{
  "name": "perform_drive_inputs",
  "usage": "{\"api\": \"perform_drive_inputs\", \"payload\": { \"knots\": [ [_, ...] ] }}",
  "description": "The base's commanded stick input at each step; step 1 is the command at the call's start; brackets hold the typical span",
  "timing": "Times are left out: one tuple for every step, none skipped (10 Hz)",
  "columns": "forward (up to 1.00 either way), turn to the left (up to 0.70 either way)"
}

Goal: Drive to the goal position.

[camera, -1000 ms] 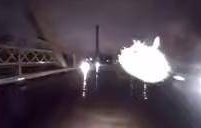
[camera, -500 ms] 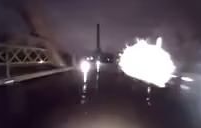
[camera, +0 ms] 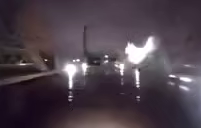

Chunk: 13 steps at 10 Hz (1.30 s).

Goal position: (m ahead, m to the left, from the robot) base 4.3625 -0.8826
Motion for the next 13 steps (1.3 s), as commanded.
{"api": "perform_drive_inputs", "payload": {
  "knots": [
    [1.0, -0.2],
    [1.0, 0.0],
    [1.0, 0.0],
    [1.0, 0.0],
    [1.0, 0.0],
    [1.0, 0.0],
    [1.0, 0.0],
    [1.0, 0.0],
    [1.0, -0.02],
    [1.0, -0.1],
    [1.0, -0.24],
    [1.0, -0.33],
    [1.0, -0.37]
  ]
}}
